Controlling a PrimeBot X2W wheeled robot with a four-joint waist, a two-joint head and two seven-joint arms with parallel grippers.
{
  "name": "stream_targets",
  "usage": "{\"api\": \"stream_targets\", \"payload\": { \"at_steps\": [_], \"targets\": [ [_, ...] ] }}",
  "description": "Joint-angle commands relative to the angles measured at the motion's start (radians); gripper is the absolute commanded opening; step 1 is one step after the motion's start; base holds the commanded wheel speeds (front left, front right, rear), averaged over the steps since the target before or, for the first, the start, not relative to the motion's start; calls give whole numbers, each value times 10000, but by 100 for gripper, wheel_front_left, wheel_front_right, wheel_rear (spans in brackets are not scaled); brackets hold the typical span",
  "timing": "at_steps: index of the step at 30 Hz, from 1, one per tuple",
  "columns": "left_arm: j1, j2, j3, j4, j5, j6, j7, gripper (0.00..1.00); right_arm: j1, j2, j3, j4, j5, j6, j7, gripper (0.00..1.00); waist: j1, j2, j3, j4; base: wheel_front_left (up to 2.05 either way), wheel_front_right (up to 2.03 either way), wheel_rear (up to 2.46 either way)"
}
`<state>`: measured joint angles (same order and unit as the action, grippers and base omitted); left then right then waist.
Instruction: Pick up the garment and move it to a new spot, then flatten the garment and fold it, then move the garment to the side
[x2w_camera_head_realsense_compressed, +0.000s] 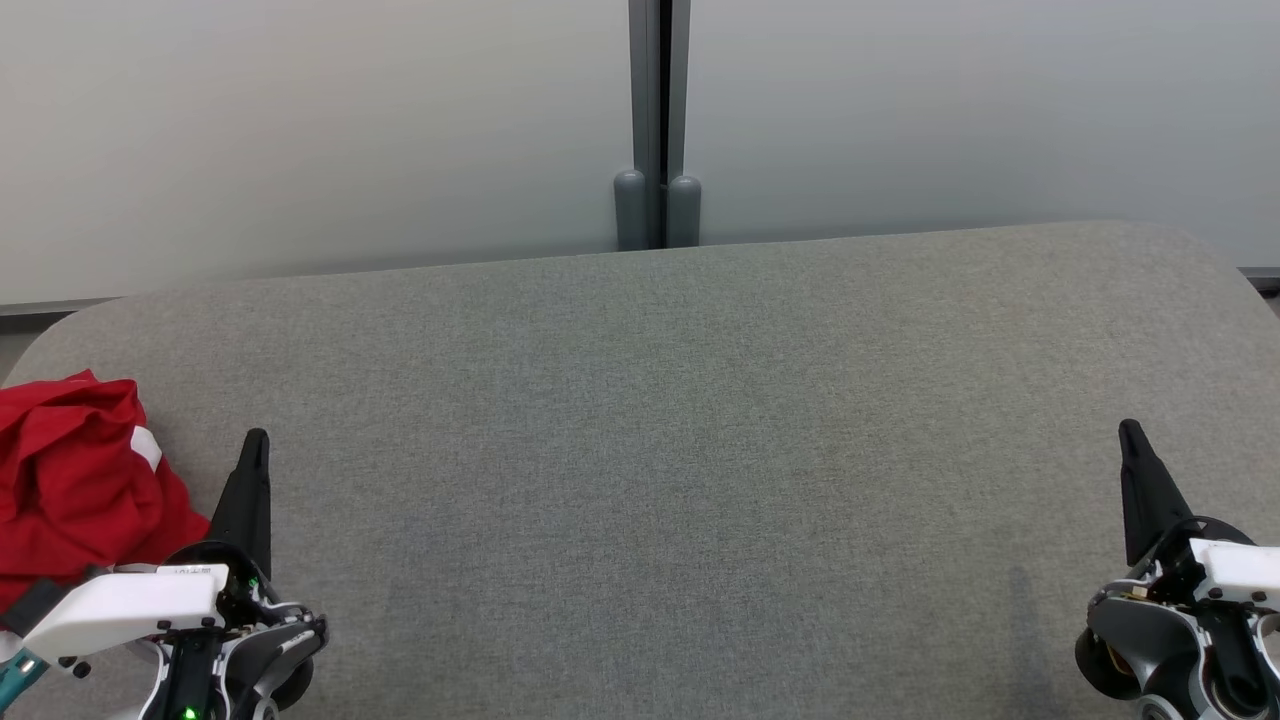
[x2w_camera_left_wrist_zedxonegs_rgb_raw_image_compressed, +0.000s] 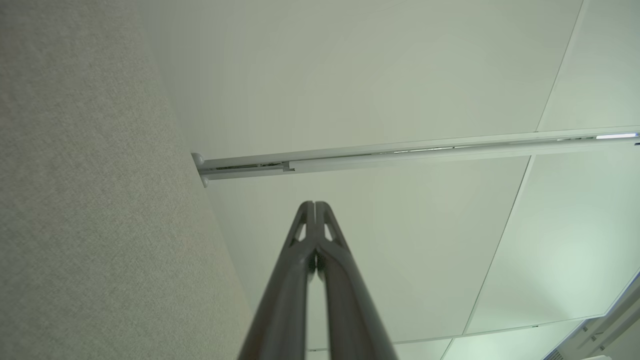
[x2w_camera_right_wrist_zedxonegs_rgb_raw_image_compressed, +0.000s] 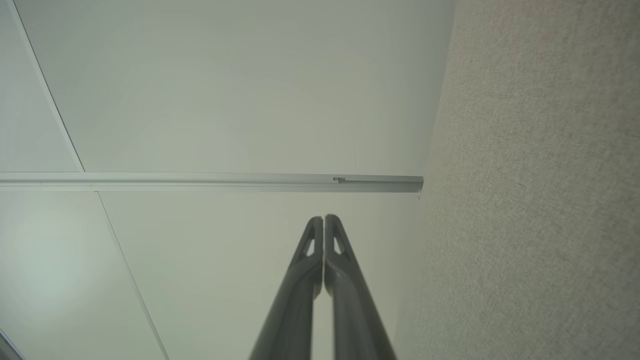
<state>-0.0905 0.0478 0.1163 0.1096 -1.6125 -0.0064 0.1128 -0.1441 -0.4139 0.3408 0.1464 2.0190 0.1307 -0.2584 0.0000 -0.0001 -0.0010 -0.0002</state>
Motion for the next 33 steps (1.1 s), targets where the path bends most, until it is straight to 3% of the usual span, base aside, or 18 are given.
{"api": "stream_targets", "payload": {
  "at_steps": [1,8,9,24,33],
  "targets": [
    [-147,24,32,-31,-14,-22,2,0,-77,-8,-8,-8,-22,0,-46,0,0,0,0,0,0,0,0],
    [-147,24,32,-31,-14,-22,2,0,-77,-8,-8,-8,-23,0,-47,0,0,0,0,0,0,0,0],
    [18,-2,-6,29,2,0,0,100,18,15,5,27,-1,0,2,100,0,0,0,0,0,0,0],
    [-96,5,-381,108,216,-222,-557,100,300,480,-463,-166,-1351,0,-5,100,0,1,15,-10,0,0,0],
    [-300,255,-544,79,1444,-358,-1050,100,304,417,-1069,-267,-3869,0,-10,100,0,1,54,-28,0,0,0]
  ]
}}
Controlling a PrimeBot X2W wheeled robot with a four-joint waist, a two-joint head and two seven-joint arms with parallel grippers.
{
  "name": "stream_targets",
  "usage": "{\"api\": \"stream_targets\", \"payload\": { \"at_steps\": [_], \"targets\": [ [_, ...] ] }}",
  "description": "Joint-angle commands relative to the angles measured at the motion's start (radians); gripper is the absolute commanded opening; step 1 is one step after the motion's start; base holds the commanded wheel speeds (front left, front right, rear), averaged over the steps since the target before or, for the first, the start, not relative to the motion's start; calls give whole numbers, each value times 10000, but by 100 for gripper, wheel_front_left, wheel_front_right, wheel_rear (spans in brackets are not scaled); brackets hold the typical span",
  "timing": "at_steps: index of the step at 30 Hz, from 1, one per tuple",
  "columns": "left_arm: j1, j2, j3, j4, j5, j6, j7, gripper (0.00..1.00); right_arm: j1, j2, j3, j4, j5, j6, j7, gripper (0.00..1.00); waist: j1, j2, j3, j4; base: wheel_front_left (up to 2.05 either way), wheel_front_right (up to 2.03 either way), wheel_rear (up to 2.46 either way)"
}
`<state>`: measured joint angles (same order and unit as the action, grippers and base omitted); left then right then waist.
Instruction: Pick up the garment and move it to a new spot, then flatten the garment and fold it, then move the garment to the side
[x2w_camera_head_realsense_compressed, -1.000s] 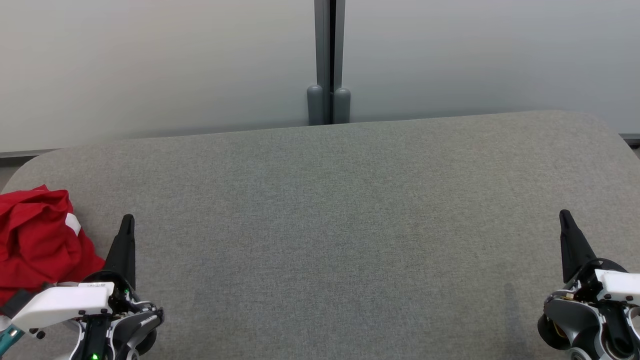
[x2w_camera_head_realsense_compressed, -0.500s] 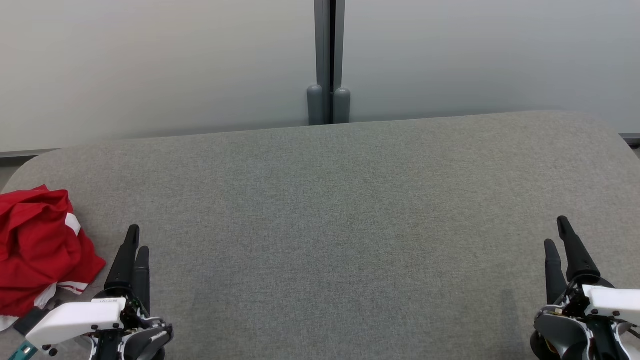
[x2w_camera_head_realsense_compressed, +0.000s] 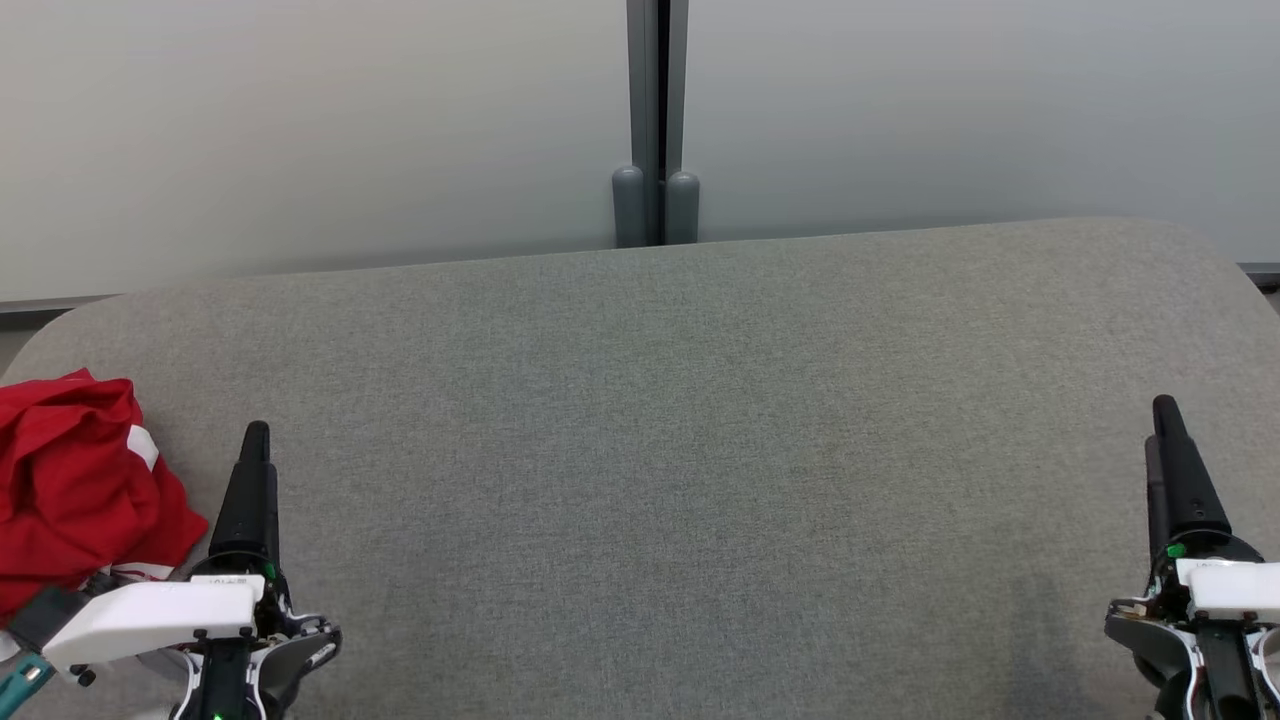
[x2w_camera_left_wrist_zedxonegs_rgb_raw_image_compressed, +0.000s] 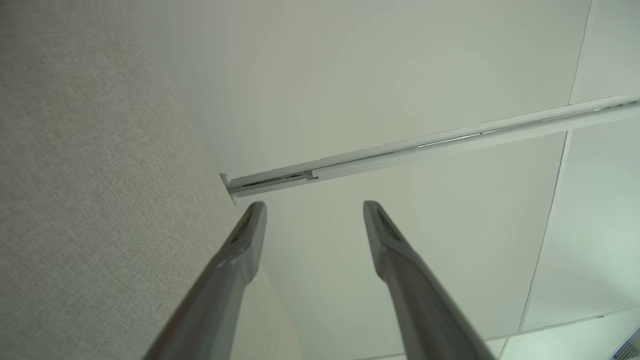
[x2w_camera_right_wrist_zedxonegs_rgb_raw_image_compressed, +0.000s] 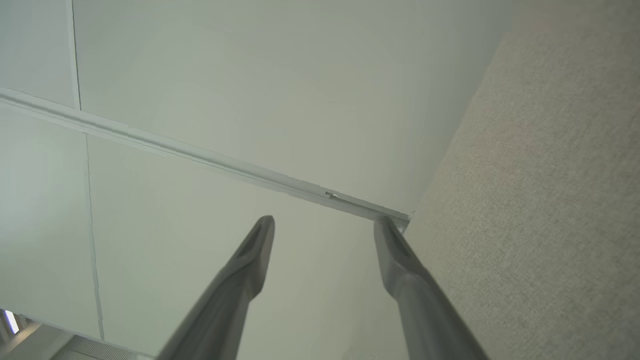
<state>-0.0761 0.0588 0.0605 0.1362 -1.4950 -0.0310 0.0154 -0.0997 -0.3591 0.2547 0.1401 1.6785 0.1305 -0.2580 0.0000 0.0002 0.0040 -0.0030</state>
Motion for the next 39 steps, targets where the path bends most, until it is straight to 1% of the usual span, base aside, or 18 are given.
{"api": "stream_targets", "payload": {
  "at_steps": [1,2,3,11,17,27,32,33,39],
  "targets": [
    [-466,162,29,-201,520,-124,-116,100,-155,-138,-289,-223,-812,2,-14,100,0,-2,13,-1,0,0,0],
    [-483,183,31,-217,794,-139,-160,100,-172,-140,-374,-242,-1153,2,-15,100,0,-2,20,-2,0,0,0],
    [-483,183,31,-217,794,-139,-160,100,-172,-140,-374,-242,-1153,2,-15,100,0,-2,20,-2,0,0,0],
    [-579,291,-31,-386,3069,-203,-477,100,-278,-68,-924,-726,-3906,2,294,100,0,-2,53,11,0,0,0],
    [-447,367,-265,-423,4508,-165,-694,100,-79,114,-990,-1023,-5542,3,760,100,0,-2,41,16,0,0,0],
    [-156,548,-554,-155,6398,20,-1029,100,368,461,-1336,-955,-7373,3,1274,100,0,-2,-41,-3,0,0,0],
    [-44,600,-659,39,7185,80,-1191,100,517,650,-1577,-795,-8173,2,1344,100,0,-2,-90,2,0,0,0],
    [-25,631,-698,120,7485,104,-1246,100,575,724,-1656,-736,-8458,2,1337,100,0,-2,-107,11,0,0,0],
    [80,781,-827,295,8348,117,-1424,100,750,986,-1801,-694,-9296,2,1349,100,0,-2,-162,42,0,0,0]
  ]
}}
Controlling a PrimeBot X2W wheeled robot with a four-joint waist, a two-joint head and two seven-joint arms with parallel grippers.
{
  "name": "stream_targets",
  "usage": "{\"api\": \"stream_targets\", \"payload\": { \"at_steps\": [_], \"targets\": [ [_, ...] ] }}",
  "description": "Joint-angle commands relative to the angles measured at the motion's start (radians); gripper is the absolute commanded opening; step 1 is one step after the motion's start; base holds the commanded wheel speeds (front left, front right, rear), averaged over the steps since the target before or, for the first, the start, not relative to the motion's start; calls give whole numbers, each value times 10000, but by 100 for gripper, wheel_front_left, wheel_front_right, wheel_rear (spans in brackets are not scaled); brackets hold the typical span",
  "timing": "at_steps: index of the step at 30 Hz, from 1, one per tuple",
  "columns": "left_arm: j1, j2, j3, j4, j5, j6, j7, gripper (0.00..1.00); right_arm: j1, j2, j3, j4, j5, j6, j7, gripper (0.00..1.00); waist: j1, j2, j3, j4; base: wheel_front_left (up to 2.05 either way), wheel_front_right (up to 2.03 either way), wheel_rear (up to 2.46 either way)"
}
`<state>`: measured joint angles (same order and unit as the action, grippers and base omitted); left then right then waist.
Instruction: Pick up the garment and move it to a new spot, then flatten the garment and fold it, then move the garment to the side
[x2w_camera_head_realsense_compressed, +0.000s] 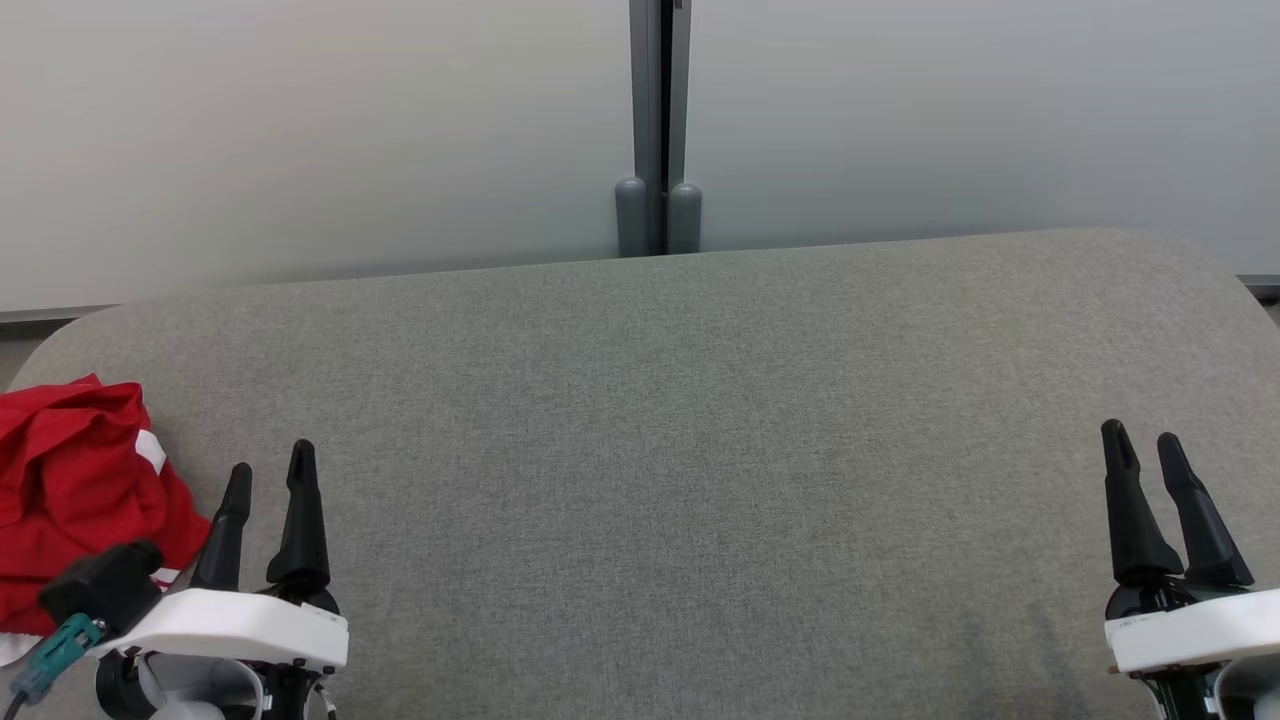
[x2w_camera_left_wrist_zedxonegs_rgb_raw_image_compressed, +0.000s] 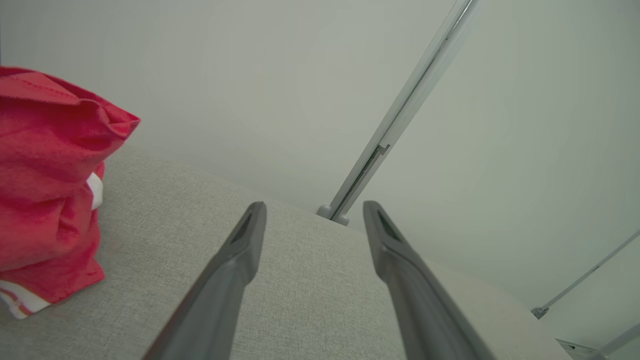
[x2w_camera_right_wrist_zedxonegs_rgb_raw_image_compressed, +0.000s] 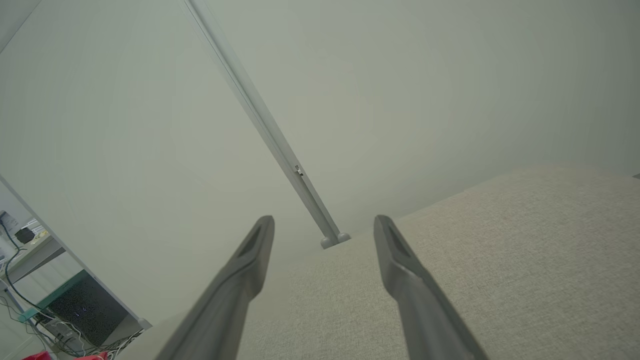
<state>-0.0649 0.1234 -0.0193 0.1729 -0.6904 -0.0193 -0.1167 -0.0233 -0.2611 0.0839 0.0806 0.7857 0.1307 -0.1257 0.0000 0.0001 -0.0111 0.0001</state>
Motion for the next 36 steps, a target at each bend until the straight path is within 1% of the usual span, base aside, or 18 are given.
{"api": "stream_targets", "payload": {
  "at_steps": [1,20,28,36],
  "targets": [
    [-16,149,-50,-56,426,-13,-124,100,22,38,-93,-117,-506,0,40,100,0,-2,-18,17,0,0,0],
    [181,281,-450,411,2331,-124,-599,100,599,638,-547,-345,-2814,0,546,100,0,-2,-109,146,0,0,0],
    [150,332,-488,768,2938,-183,-783,100,755,825,-796,-316,-3687,0,654,100,0,-3,-140,215,0,0,0],
    [170,247,-491,1209,3335,-299,-959,100,885,1042,-915,-318,-4545,0,706,100,0,-3,-202,220,0,0,0]
  ]
}}
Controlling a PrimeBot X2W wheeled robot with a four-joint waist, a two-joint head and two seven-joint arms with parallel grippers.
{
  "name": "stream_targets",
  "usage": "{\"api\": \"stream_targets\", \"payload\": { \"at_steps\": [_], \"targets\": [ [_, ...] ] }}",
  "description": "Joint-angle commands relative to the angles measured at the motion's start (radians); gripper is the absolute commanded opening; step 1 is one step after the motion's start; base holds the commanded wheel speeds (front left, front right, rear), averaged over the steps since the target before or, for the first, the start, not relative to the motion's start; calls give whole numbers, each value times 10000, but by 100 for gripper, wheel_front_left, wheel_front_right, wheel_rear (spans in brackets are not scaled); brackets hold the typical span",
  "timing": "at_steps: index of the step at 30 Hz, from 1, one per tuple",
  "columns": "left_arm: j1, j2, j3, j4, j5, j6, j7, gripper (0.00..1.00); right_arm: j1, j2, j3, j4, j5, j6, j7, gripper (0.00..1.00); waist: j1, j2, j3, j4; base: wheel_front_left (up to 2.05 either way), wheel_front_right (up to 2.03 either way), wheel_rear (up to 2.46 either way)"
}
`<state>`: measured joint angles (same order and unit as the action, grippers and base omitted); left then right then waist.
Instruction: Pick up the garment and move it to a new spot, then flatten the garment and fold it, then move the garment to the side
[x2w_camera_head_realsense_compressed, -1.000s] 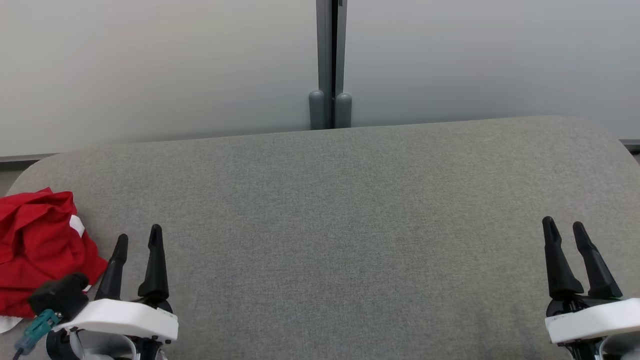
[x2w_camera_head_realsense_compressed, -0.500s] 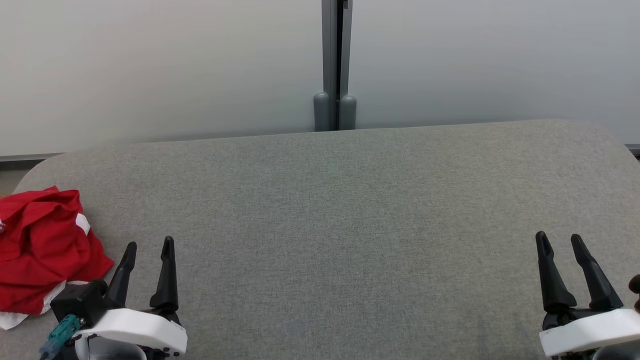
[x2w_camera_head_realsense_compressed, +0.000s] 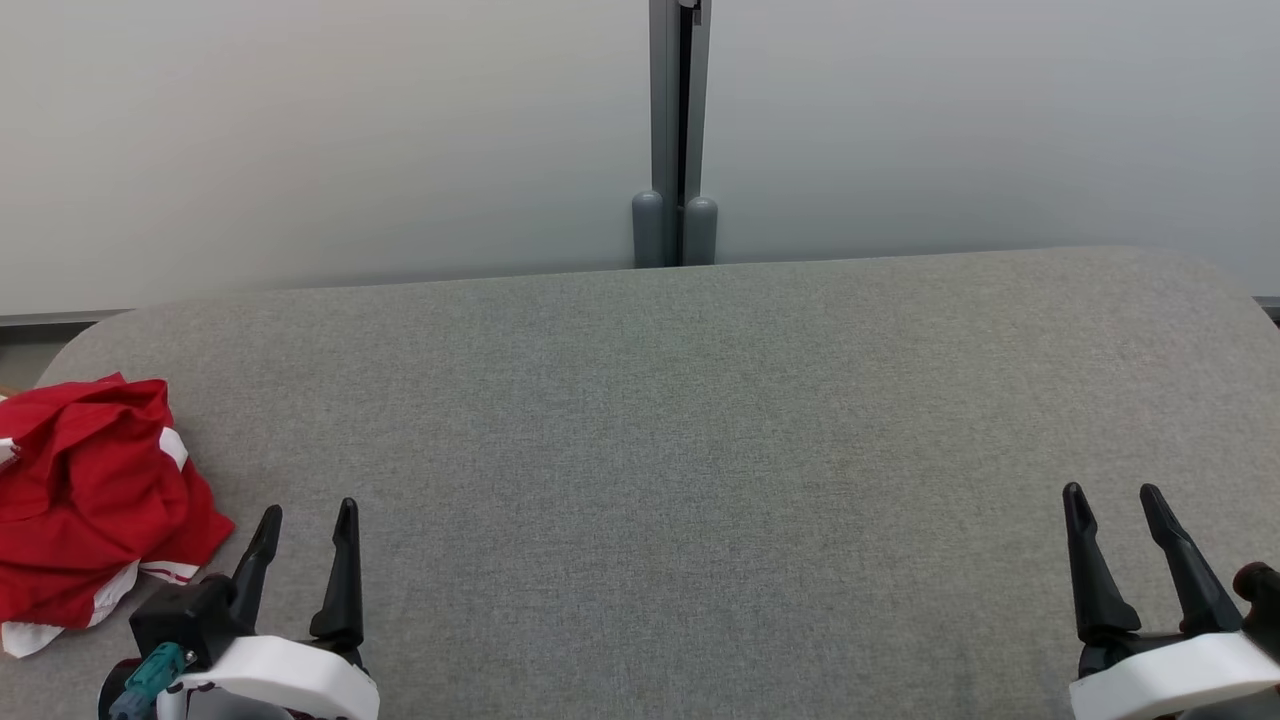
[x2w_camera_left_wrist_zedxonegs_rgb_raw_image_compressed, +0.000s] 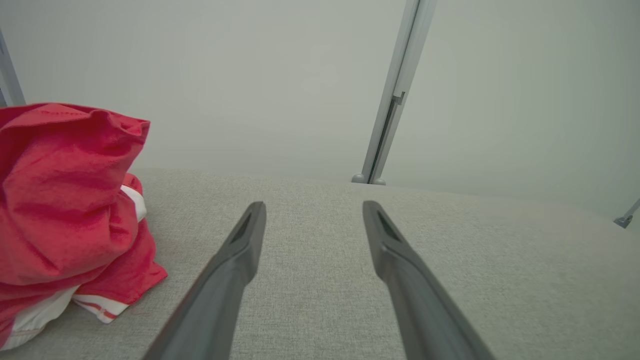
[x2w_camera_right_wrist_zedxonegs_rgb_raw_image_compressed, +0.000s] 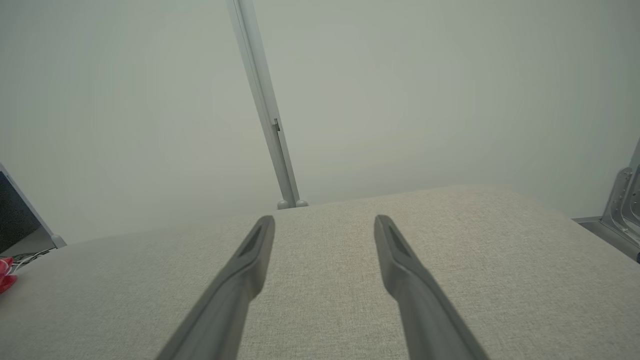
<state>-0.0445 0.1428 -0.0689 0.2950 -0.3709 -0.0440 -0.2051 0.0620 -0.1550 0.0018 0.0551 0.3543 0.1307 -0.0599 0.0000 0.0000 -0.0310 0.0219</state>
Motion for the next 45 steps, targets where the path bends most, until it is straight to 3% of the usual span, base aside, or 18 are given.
{"api": "stream_targets", "payload": {
  "at_steps": [1,30,45],
  "targets": [
    [-39,24,14,38,167,-76,-95,100,58,15,-115,-80,-313,0,51,100,0,-2,-10,6,0,0,0],
    [-203,-71,87,898,1587,-246,-617,100,431,647,-523,-388,-2306,0,440,100,0,-2,-192,206,0,0,0],
    [-378,-72,155,1043,1383,-233,-611,100,454,720,-736,-418,-2068,0,269,100,0,-2,-271,801,0,0,0]
  ]
}}
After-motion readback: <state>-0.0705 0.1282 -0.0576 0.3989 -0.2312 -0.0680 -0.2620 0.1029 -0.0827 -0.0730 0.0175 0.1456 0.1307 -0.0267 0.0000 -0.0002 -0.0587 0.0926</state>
